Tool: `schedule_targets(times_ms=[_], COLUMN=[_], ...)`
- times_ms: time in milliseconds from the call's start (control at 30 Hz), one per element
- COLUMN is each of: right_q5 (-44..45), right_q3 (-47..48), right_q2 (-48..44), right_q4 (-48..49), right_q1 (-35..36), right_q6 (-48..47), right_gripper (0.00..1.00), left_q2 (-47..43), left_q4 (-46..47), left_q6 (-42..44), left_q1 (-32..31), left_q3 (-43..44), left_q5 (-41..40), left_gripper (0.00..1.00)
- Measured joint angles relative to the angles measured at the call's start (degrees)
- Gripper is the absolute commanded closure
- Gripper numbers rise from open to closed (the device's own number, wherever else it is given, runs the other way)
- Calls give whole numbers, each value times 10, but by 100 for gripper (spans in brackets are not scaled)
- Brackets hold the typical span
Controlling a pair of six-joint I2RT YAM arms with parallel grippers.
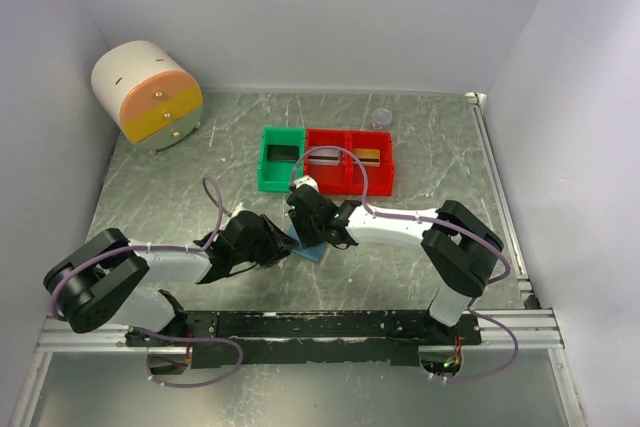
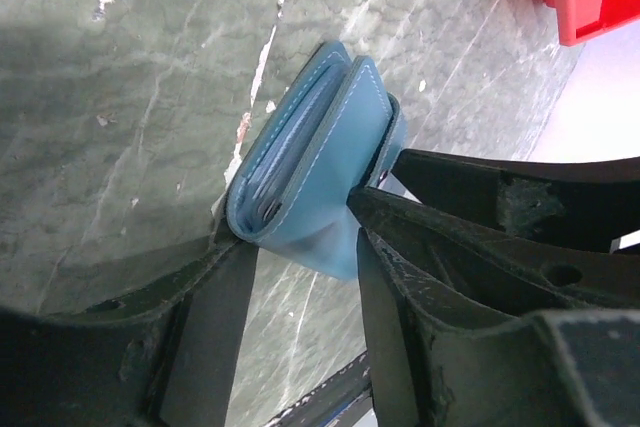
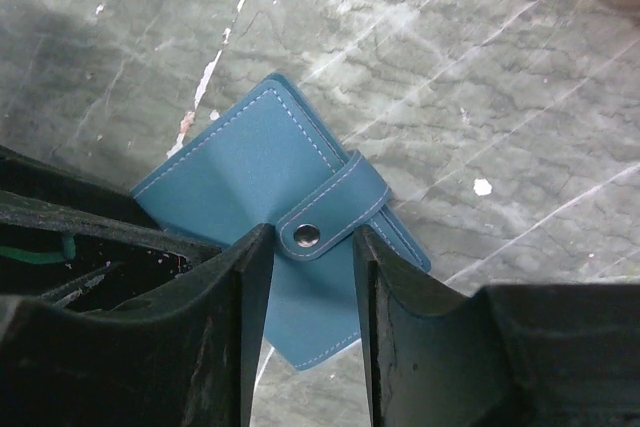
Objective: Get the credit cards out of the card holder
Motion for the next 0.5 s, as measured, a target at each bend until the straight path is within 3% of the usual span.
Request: schedule_targets(times_ms=[133,500], right_q5=[23,38], right_q3=[8,12], right_q2=[8,9], right_q4=[-3,-5], right_q1=[2,3], right_q6=[-5,-5], right_gripper=[57,100], left_q2=[13,33], left_q4=[4,-21], left_q6=[0,-8], left_q1=[0,1], left_q3=[6,27], left_q5=[0,-23], left_gripper=[53,81])
